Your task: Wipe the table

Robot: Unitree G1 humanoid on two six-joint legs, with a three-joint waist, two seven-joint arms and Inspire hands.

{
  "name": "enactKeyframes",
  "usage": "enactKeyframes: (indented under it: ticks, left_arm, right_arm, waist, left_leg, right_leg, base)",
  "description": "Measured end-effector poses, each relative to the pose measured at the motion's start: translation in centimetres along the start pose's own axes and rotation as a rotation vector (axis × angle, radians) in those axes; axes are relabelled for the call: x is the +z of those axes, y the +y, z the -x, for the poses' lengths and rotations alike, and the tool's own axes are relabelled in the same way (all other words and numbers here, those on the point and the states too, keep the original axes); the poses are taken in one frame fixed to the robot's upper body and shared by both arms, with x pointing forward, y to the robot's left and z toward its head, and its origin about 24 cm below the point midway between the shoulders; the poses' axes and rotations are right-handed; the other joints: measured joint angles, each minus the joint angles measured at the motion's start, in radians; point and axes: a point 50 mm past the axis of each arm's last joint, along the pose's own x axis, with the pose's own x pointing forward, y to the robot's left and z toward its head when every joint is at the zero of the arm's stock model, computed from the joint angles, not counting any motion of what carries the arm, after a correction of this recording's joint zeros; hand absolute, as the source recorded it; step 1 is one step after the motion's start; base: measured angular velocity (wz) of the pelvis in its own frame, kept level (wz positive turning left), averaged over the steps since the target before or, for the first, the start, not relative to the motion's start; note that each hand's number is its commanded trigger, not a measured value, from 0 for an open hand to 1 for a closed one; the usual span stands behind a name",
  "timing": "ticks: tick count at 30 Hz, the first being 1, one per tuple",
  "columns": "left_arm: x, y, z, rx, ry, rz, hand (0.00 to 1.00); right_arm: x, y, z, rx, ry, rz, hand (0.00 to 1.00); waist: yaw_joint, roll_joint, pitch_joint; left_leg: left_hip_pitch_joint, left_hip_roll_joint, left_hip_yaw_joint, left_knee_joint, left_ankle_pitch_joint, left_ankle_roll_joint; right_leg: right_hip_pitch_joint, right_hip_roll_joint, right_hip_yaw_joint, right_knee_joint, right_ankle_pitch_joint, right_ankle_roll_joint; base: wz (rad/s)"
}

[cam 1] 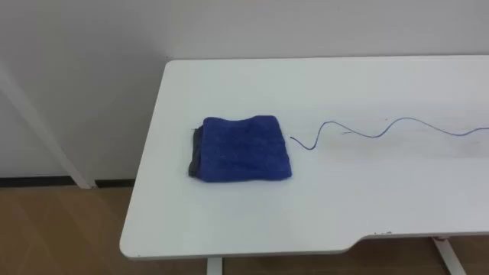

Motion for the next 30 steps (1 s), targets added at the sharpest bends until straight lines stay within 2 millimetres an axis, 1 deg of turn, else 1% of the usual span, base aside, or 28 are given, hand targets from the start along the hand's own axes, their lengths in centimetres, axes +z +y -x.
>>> enactKeyframes:
  ticks: [8, 11, 15, 18, 23, 25, 26, 27, 28, 29, 30]
  left_arm:
    - [0.2, 0.0, 0.0, 0.000, -0.008, -0.001, 0.00]
    - [0.4, 0.0, 0.0, 0.001, -0.017, 0.001, 0.00]
    - [0.2, 0.0, 0.0, -0.003, -0.014, 0.001, 0.00]
    - [-0.3, -0.1, 0.0, -0.009, 0.000, -0.001, 0.00]
    - [-1.2, 0.1, 0.0, -0.019, 0.031, 0.035, 0.00]
    - [-1.6, 0.5, -0.1, -0.013, 0.049, 0.088, 0.00]
    - [-1.7, 0.7, -0.1, -0.008, 0.054, 0.104, 0.00]
    - [-2.0, 1.2, -0.2, 0.002, 0.063, 0.123, 0.00]
    - [-2.4, 1.8, -0.2, 0.018, 0.073, 0.143, 0.00]
    - [-2.5, 2.2, -0.3, 0.027, 0.078, 0.153, 0.00]
    - [-2.8, 3.1, -0.4, 0.047, 0.085, 0.172, 0.00]
  right_arm:
    - [0.1, 0.0, 0.0, 0.000, -0.001, 0.005, 0.00]
    - [0.1, -0.1, 0.0, -0.003, -0.009, 0.002, 0.00]
    - [0.2, 0.0, 0.0, -0.006, -0.016, -0.037, 0.00]
    - [0.1, -0.1, 0.0, -0.002, -0.018, -0.125, 0.00]
    - [-1.1, 0.2, -0.2, 0.005, 0.016, -0.389, 0.00]
    - [-1.7, -0.2, -0.2, 0.000, 0.014, -0.554, 0.00]
    - [-1.8, -0.5, -0.1, -0.005, 0.011, -0.604, 0.00]
    - [-2.2, -1.3, -0.1, -0.019, 0.011, -0.712, 0.00]
    - [-2.6, -2.4, 0.0, -0.046, 0.004, -0.812, 0.00]
    - [-2.7, -3.2, 0.1, -0.063, -0.004, -0.866, 0.00]
    - [-3.0, -5.0, 0.4, -0.108, -0.020, -0.964, 0.00]
  waist:
    - [0.000, 0.001, 0.0008]
    - [0.000, 0.005, 0.0003]
    - [0.004, 0.007, 0.0006]
    - [0.005, 0.004, 0.0009]
    - [0.002, -0.005, 0.0008]
    - [-0.010, -0.012, 0.0017]
    - [-0.013, -0.014, 0.0027]
    - [-0.019, -0.022, 0.0010]
    - [-0.030, -0.029, -0.0004]
    - [-0.035, -0.030, 0.0006]
    - [-0.048, -0.040, 0.0001]
  left_leg:
    - [0.001, 0.000, 0.002, -0.002, 0.000, 0.000]
    - [0.002, 0.001, 0.003, -0.003, 0.000, 0.000]
    - [0.002, 0.001, 0.004, -0.004, 0.000, 0.000]
    - [0.002, 0.001, 0.005, -0.007, 0.000, 0.000]
    - [0.002, 0.001, 0.004, -0.004, 0.000, 0.000]
    - [-0.005, 0.000, -0.003, -0.003, 0.000, 0.000]
    - [-0.005, 0.000, -0.003, -0.005, 0.000, 0.000]
    - [-0.004, -0.001, -0.002, -0.006, 0.000, 0.000]
    - [-0.003, -0.001, -0.002, -0.005, 0.000, 0.000]
    - [-0.003, -0.001, -0.002, -0.005, 0.000, 0.000]
    - [-0.004, -0.002, -0.002, -0.005, 0.000, 0.000]
  right_leg:
    - [-0.002, 0.001, 0.001, -0.001, 0.000, 0.000]
    - [-0.001, 0.001, 0.000, 0.000, 0.000, 0.000]
    - [-0.001, 0.001, 0.001, 0.000, 0.000, 0.000]
    - [-0.002, 0.002, 0.001, -0.001, 0.000, 0.000]
    - [-0.001, 0.002, -0.001, -0.002, 0.000, 0.000]
    - [-0.004, 0.001, -0.005, -0.002, 0.000, 0.000]
    - [-0.004, 0.001, -0.004, -0.002, 0.000, 0.000]
    - [-0.004, 0.000, -0.002, -0.003, -0.001, 0.001]
    - [-0.002, -0.001, -0.004, -0.004, -0.001, 0.002]
    - [-0.002, 0.000, -0.003, -0.005, -0.001, 0.002]
    - [-0.002, -0.001, -0.004, -0.004, -0.001, 0.002]
  base:
    - [0.00]
    - [0.00]
    - [0.00]
    - [0.00]
    - [0.01]
    - [0.07]
    - [0.00]
    - [0.00]
    - [0.00]
    - [0.00]
    - [0.00]
